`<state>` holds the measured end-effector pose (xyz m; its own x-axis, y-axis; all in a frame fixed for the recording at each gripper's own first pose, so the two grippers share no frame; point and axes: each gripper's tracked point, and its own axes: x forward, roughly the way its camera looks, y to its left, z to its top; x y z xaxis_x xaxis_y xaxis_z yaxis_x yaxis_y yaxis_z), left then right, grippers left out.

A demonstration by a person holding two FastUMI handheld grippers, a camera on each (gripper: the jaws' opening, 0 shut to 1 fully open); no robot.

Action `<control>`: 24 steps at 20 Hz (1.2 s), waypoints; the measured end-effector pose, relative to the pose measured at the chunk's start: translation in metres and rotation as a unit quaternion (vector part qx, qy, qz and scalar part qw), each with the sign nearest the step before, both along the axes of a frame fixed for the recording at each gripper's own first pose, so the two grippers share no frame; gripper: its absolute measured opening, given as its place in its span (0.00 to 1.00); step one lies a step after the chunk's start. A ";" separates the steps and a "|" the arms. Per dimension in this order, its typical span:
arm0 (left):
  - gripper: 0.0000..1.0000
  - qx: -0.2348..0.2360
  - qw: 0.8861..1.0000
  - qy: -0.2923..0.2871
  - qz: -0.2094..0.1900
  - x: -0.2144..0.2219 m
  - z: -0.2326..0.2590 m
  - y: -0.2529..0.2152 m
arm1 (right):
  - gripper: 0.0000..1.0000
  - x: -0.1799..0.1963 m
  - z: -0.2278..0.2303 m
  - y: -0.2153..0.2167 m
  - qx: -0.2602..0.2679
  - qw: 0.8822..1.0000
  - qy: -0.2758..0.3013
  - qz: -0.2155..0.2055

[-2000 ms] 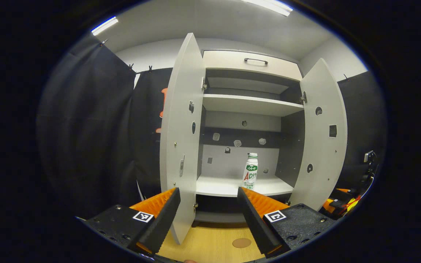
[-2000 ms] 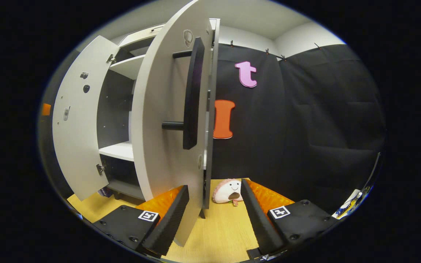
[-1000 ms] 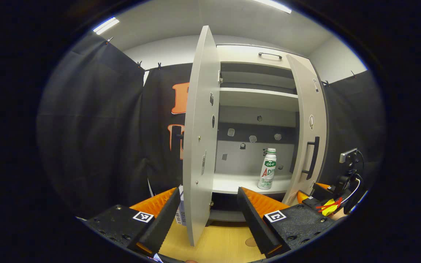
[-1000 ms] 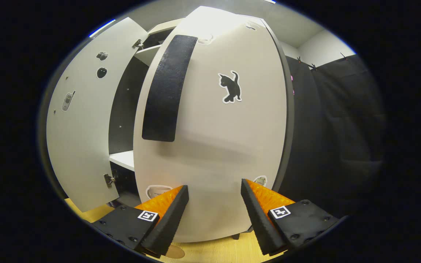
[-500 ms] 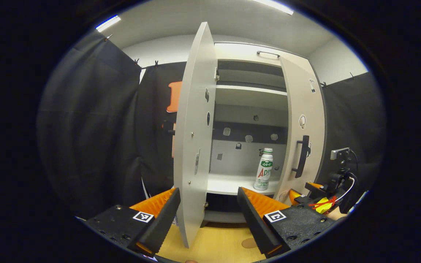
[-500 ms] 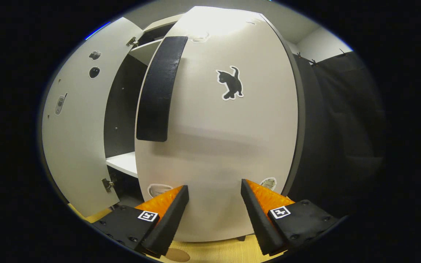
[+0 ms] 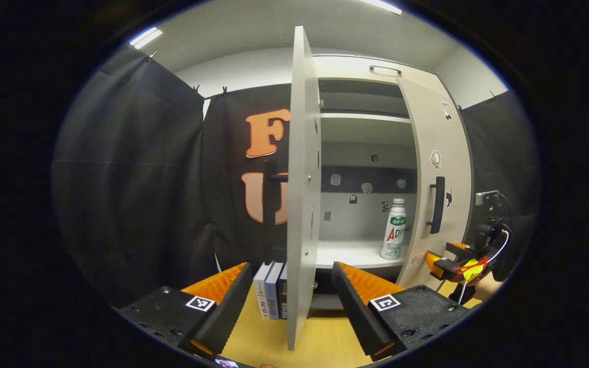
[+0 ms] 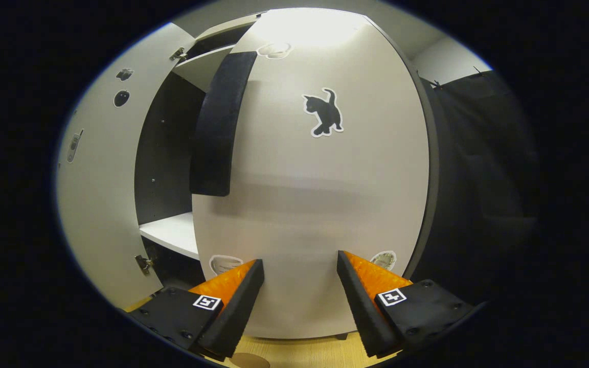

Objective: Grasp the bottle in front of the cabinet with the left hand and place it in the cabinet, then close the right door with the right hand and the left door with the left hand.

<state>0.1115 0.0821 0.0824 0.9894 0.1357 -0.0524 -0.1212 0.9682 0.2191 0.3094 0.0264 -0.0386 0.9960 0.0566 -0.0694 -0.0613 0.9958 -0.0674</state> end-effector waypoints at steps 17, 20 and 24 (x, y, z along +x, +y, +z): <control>0.92 0.001 0.999 0.030 -0.040 0.050 -0.039 0.073 | 0.95 -0.221 0.107 -0.098 0.017 0.988 -0.033 -0.150; 0.94 -0.007 0.998 0.032 -0.054 0.052 -0.040 0.069 | 0.95 -0.255 0.119 -0.121 0.009 0.984 -0.037 -0.177; 0.90 -0.014 0.997 0.039 -0.060 0.049 -0.044 0.058 | 0.95 -0.277 0.124 -0.133 -0.003 0.981 -0.038 -0.191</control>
<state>0.1609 0.1402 0.0380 0.9912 0.0138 -0.1316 0.0123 0.9806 0.1957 0.0327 -0.1062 0.0851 0.9470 -0.3211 0.0072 0.3209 0.9450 -0.0634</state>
